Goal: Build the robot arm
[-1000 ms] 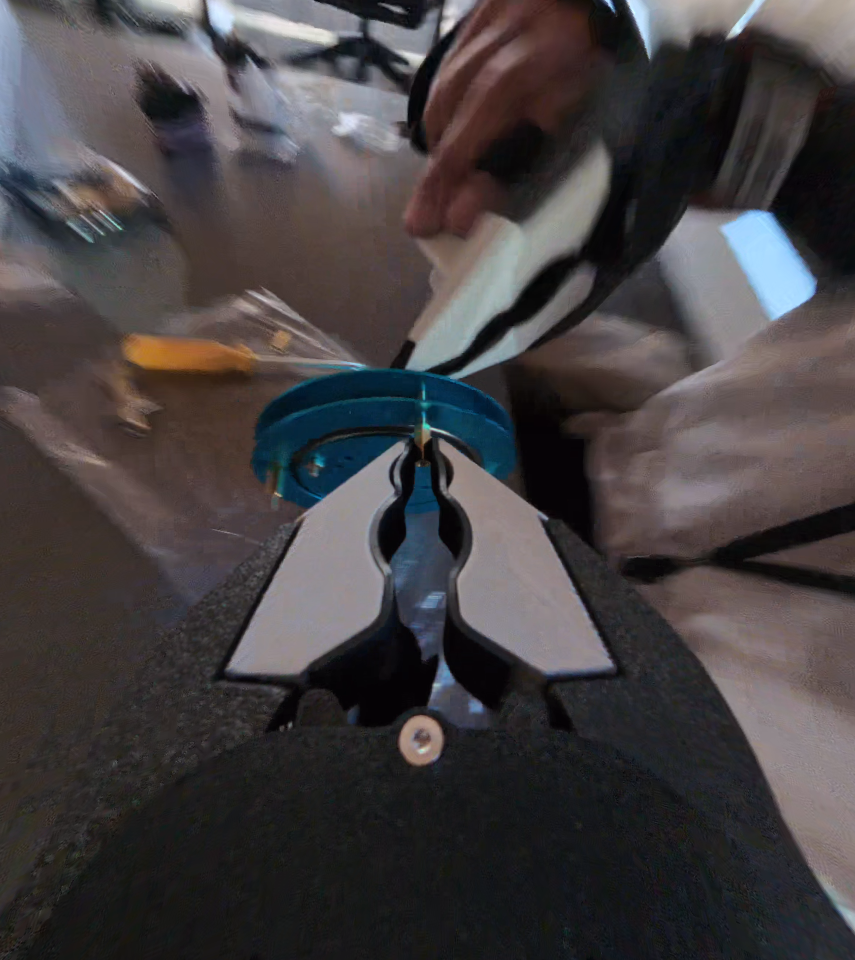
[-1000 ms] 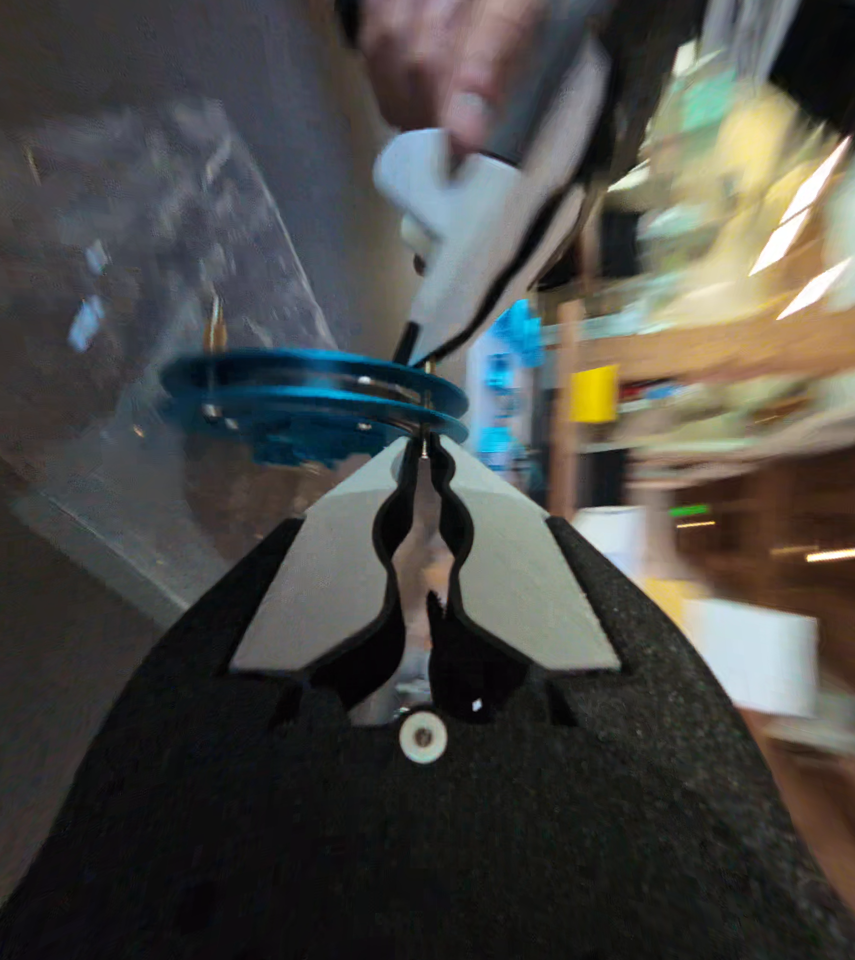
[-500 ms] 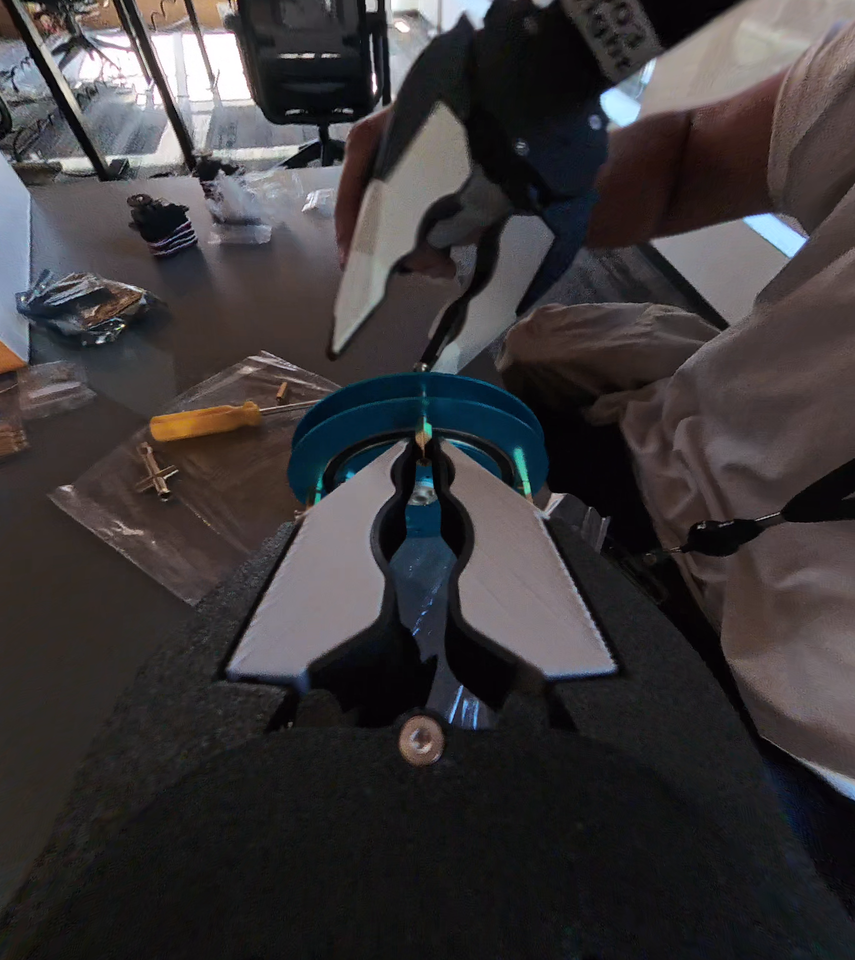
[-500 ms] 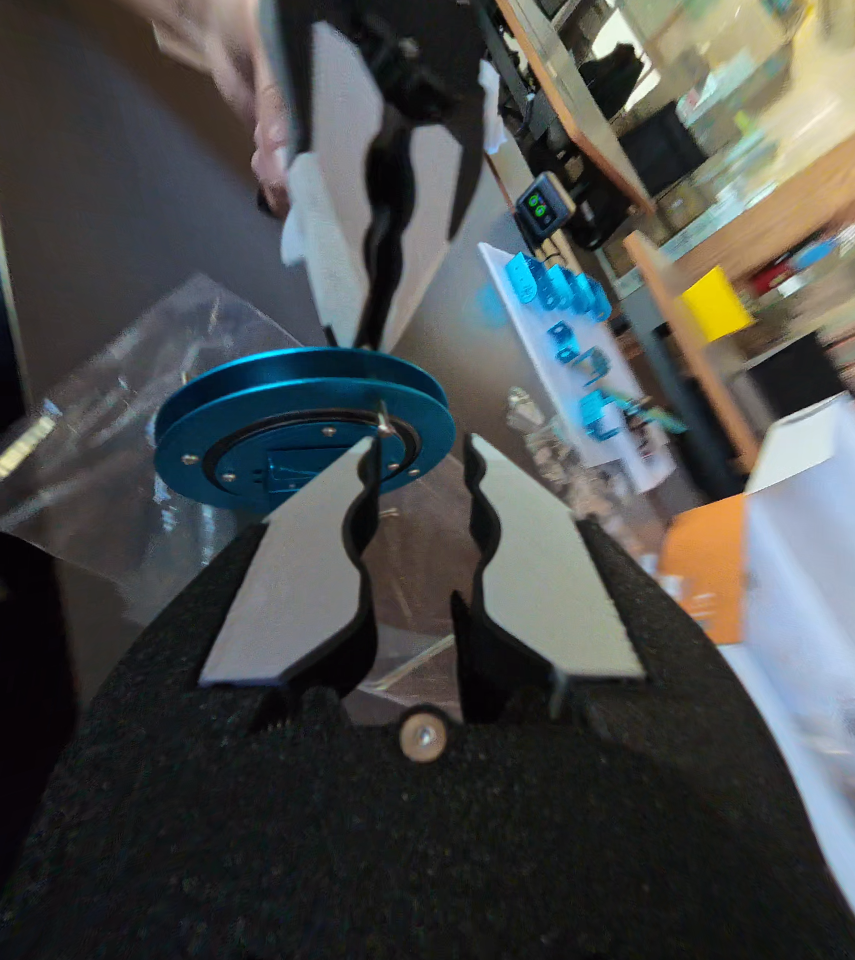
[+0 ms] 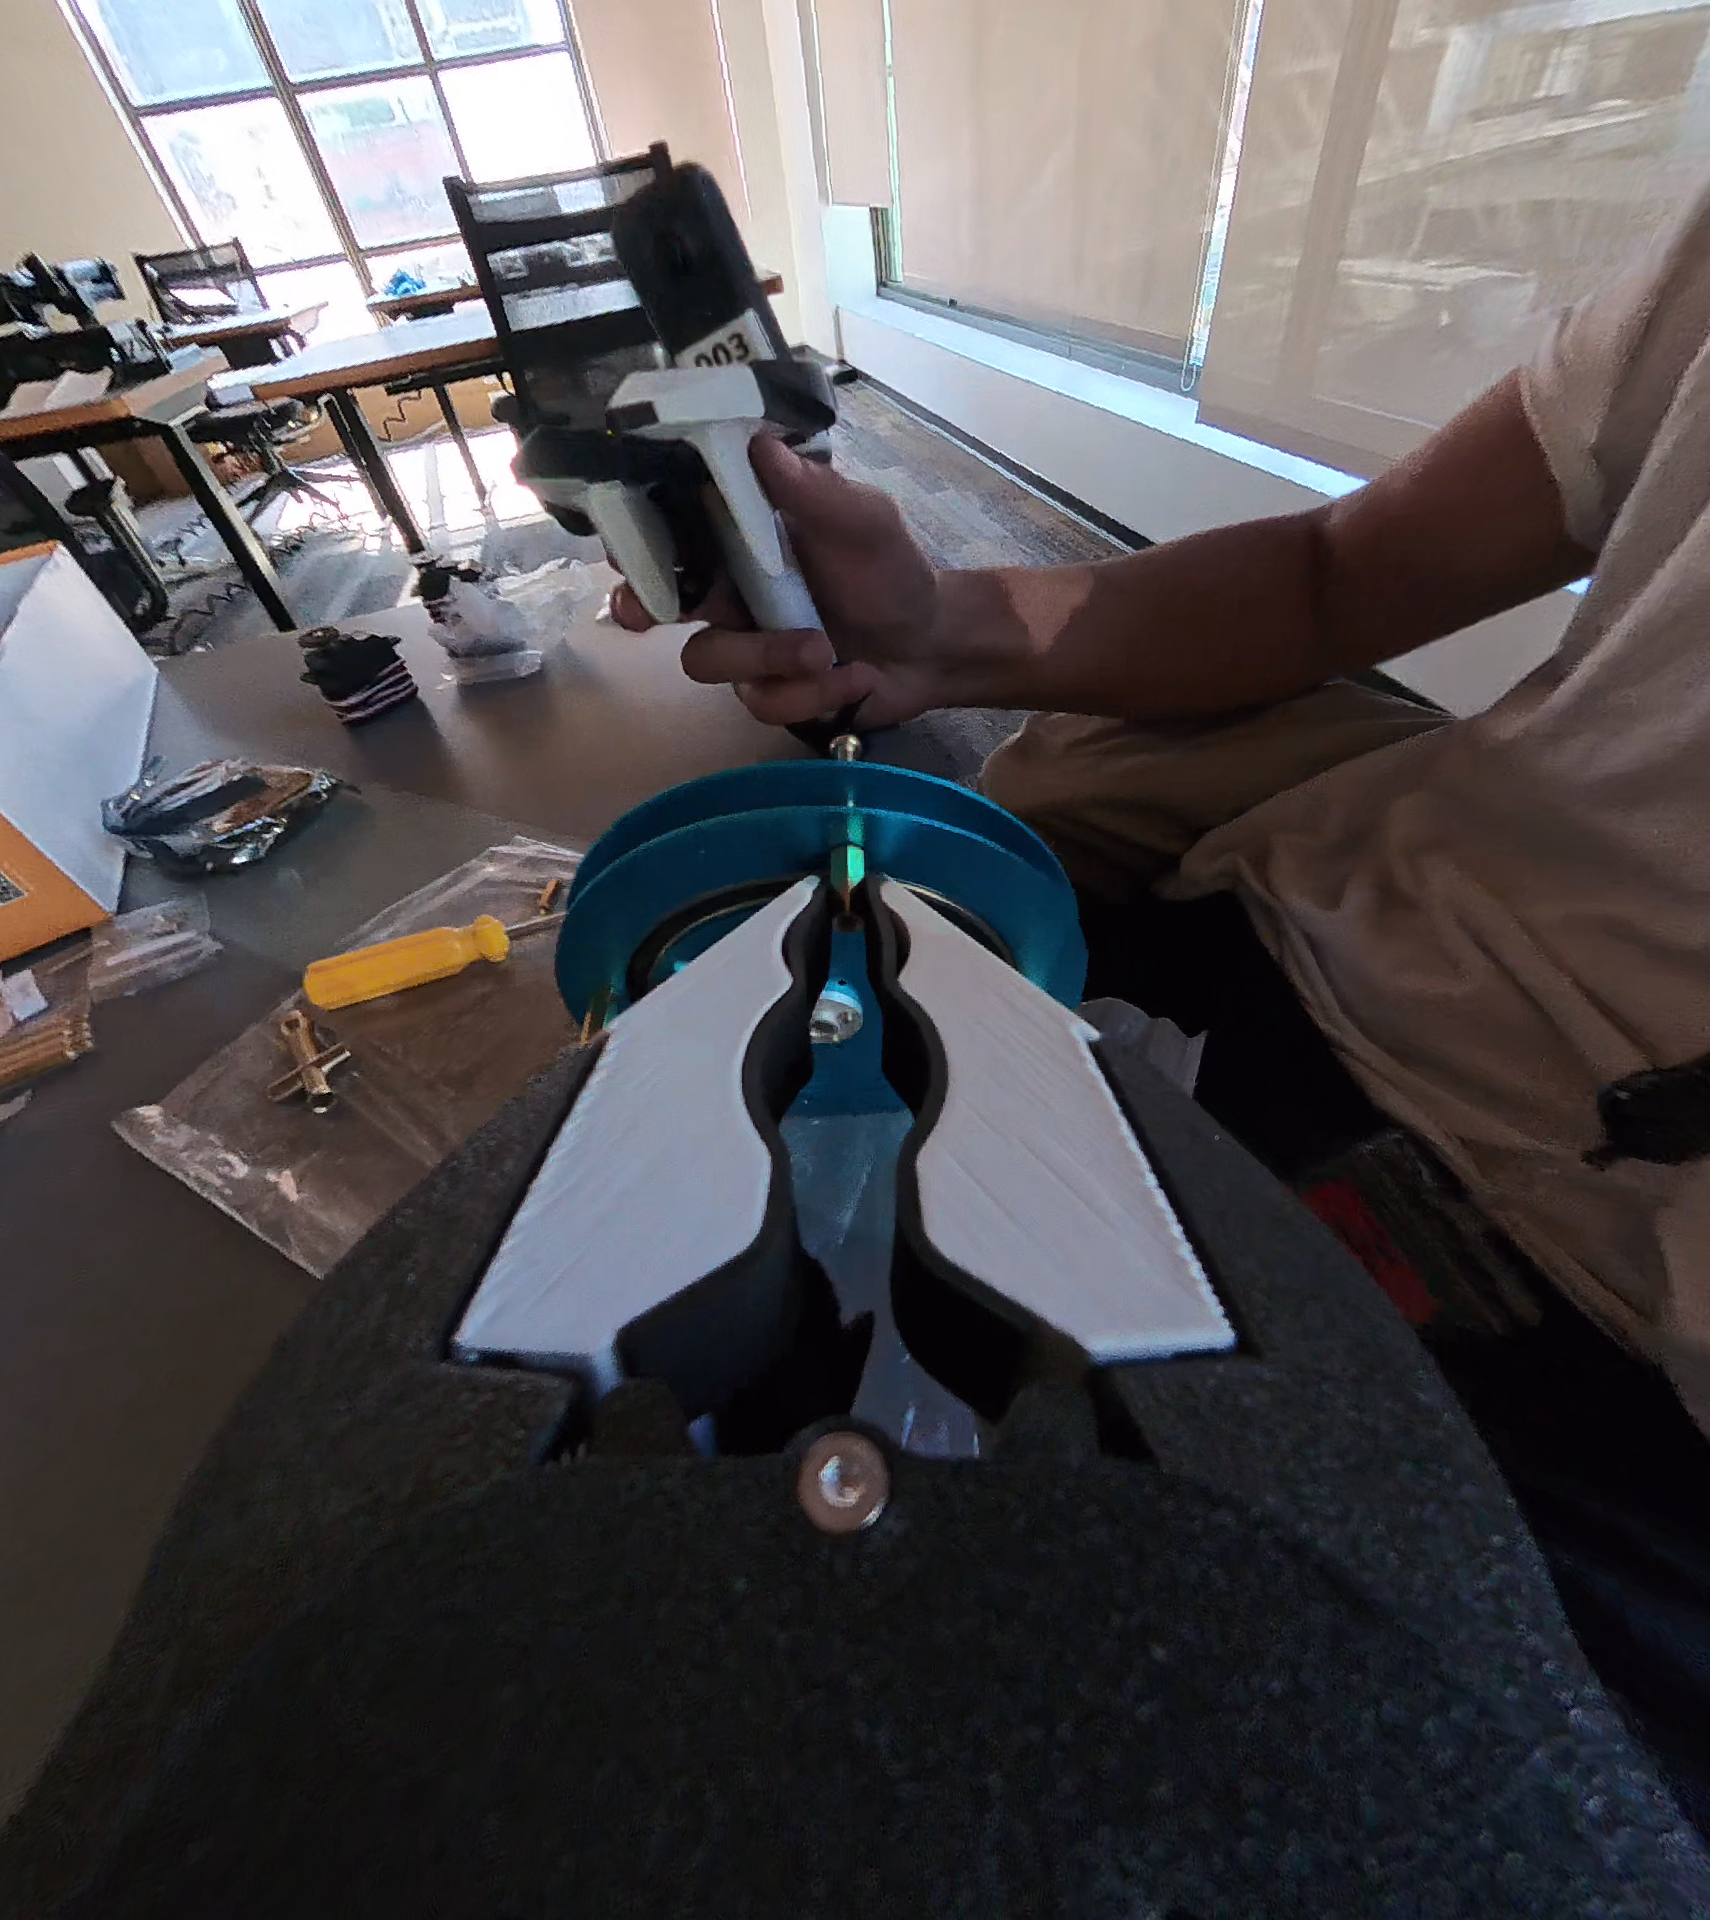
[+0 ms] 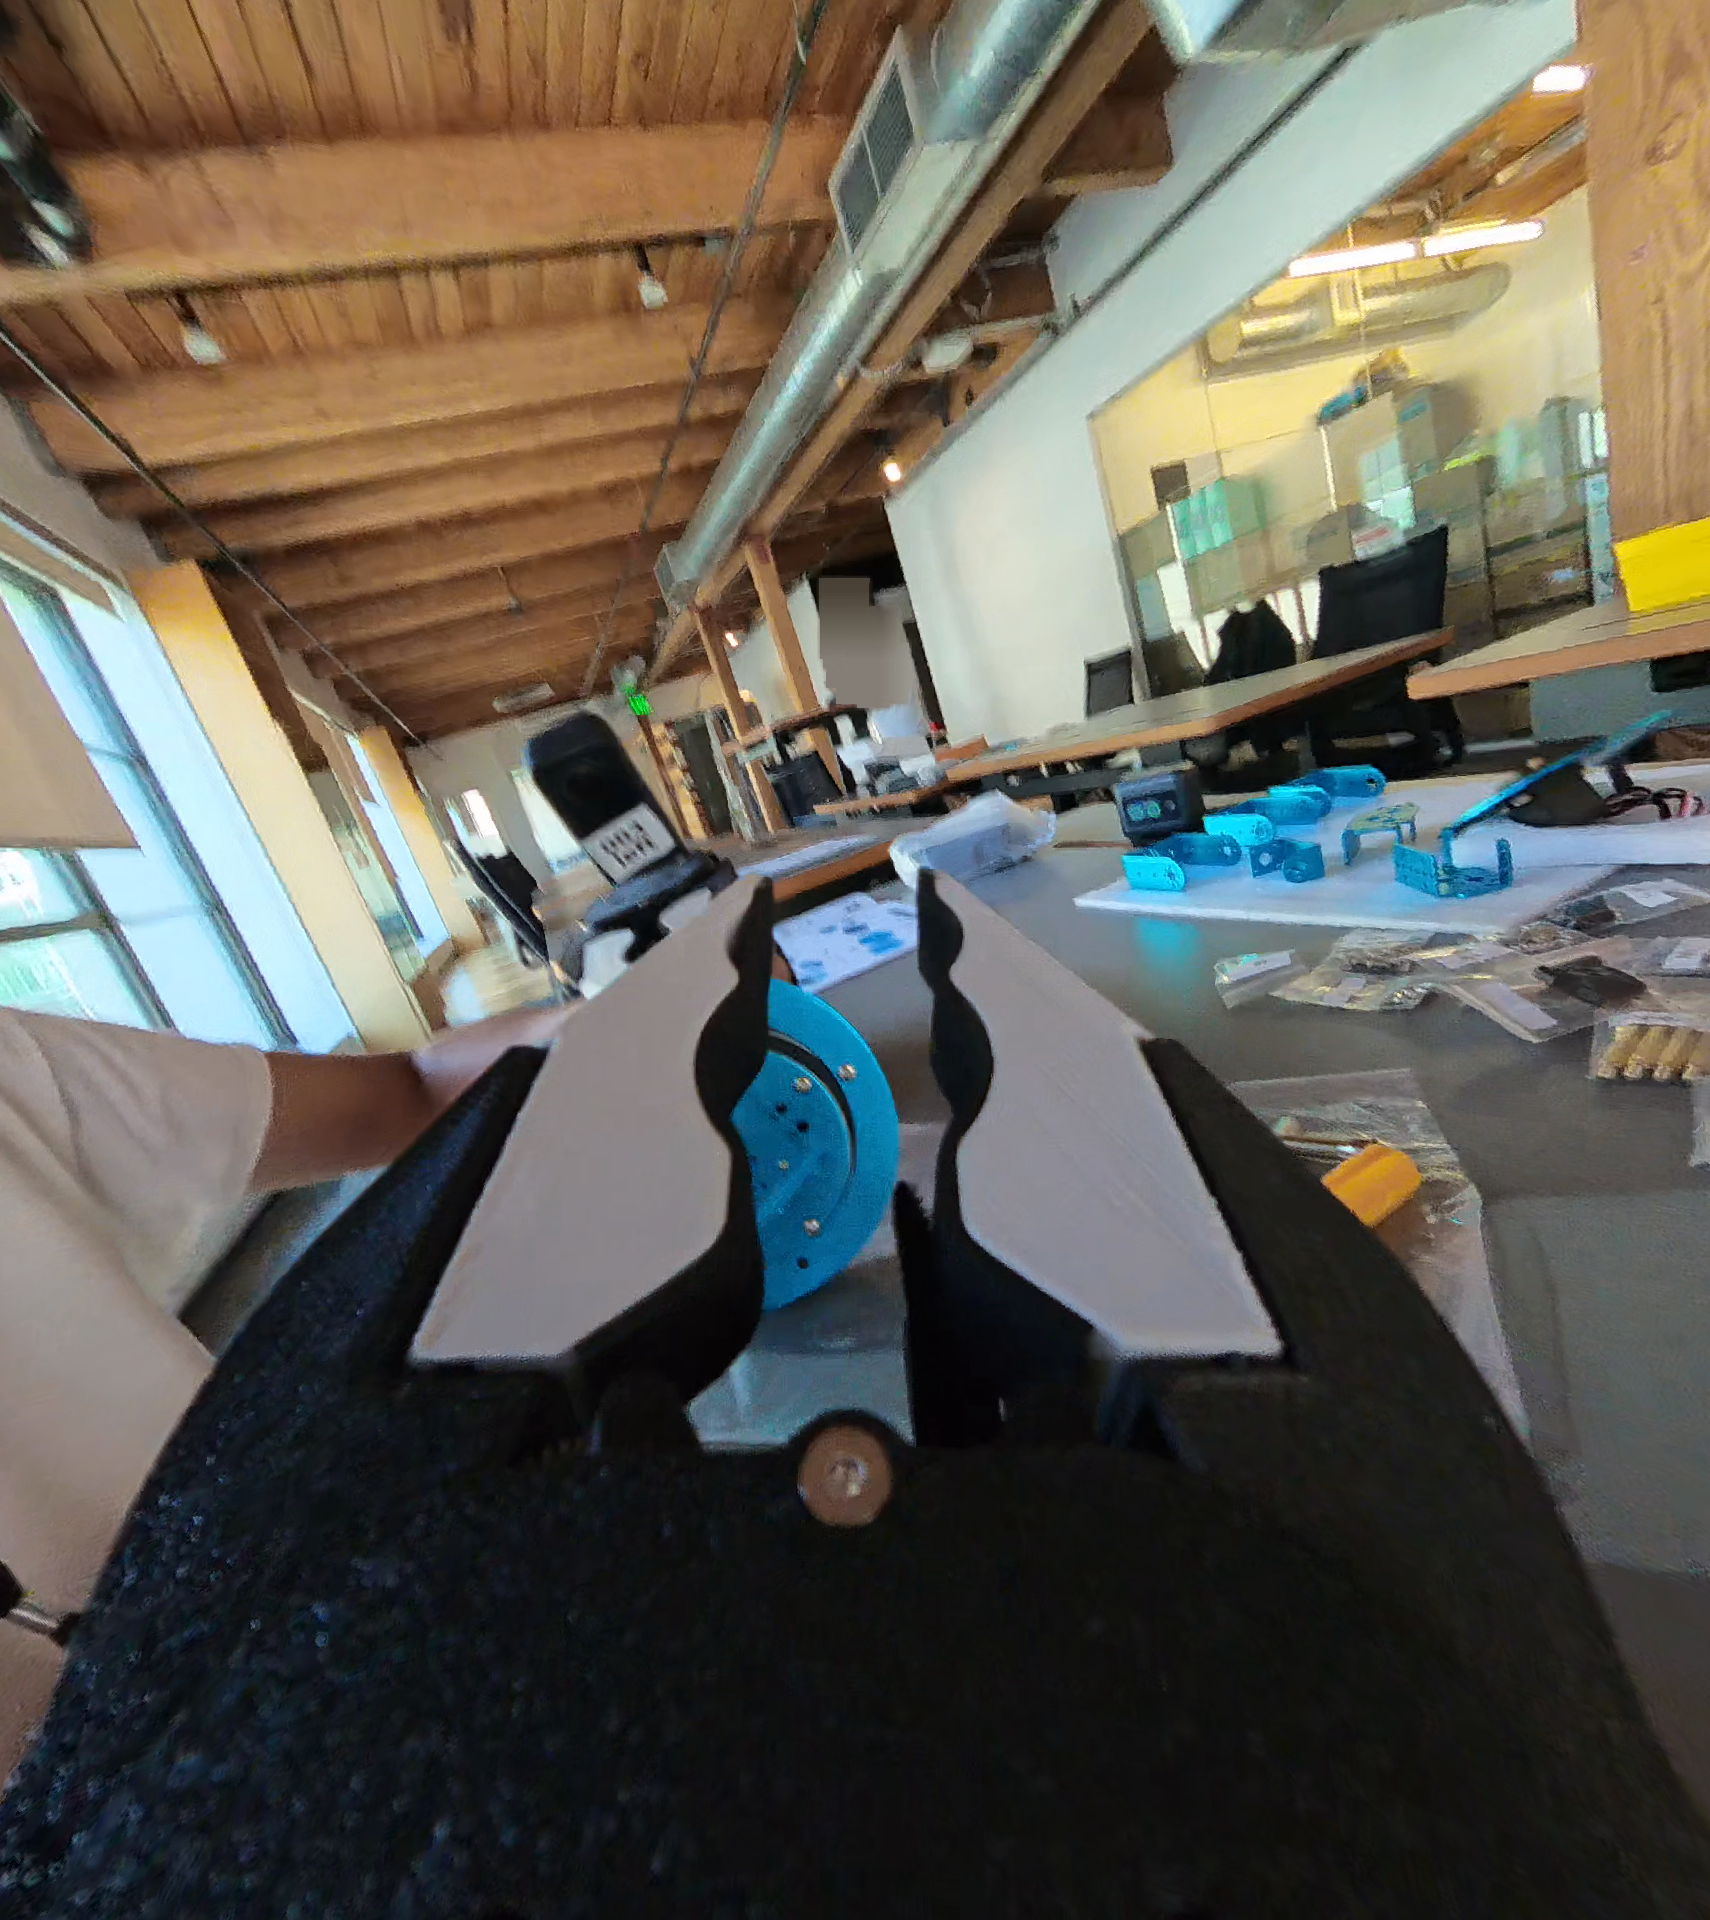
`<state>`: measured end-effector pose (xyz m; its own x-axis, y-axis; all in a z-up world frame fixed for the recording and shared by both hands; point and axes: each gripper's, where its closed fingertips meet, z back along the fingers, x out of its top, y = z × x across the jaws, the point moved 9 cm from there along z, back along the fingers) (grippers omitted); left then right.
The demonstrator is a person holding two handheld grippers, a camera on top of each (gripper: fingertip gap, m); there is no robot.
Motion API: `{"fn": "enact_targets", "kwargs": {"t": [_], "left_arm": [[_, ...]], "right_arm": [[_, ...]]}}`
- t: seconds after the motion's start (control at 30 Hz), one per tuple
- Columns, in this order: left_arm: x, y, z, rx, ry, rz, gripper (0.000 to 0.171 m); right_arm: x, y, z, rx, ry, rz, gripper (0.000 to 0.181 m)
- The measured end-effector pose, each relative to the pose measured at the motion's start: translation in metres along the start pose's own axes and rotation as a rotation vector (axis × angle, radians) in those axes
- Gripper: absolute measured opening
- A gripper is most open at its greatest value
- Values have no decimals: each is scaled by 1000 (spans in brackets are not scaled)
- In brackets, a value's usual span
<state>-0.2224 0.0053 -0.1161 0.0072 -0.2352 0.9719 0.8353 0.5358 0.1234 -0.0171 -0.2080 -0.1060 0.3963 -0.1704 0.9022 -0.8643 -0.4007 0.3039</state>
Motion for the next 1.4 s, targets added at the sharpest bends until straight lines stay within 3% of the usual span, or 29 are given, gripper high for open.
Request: {"fn": "enact_targets", "kwargs": {"t": [0.07, 0.27, 0.47, 0.57, 0.67, 0.7, 0.8, 0.9, 1.03, 1.23, 1.37, 1.4], "left_arm": [[1, -1, -2, 8, 0, -18, 5], [3, -10, -4, 11, 16, -59, 5], [4, -21, -12, 10, 1, -106, 5], [5, -24, -14, 59, 11, -168, 4], [5, -25, -15, 149, 22, -257, 4], [5, -25, -15, 176, 26, -278, 4], [4, -25, -15, 226, 32, -305, 5], [3, -25, -13, 293, 50, -388, 4], [1, -28, -12, 401, 101, -574, 4], [1, -38, -18, 465, 139, -752, 4], [0, -45, -21, 485, 157, -884, 4], [-1, -45, -22, 510, 172, -904, 4]], "right_arm": [[-1, 0, 2, 5, -17, -10, 22], [-15, 6, -16, 7, 129, 24, 23], [-10, 3, -5, -88, 1, 1, 22], [-11, 1, -4, -49, -13, -78, 30], [-16, 7, -10, -2, -174, -219, 29], [-23, 15, -19, 74, -191, -288, 34], [-51, 43, -47, 156, 68, -411, 48], [-60, 69, -62, 42, 240, -335, 38], [-55, 73, -66, -117, 253, -362, 32], [-63, 69, -70, -116, 302, -437, 29], [-64, 68, -74, -28, 252, -494, 0], [-66, 68, -75, -22, 266, -507, 0]]}}
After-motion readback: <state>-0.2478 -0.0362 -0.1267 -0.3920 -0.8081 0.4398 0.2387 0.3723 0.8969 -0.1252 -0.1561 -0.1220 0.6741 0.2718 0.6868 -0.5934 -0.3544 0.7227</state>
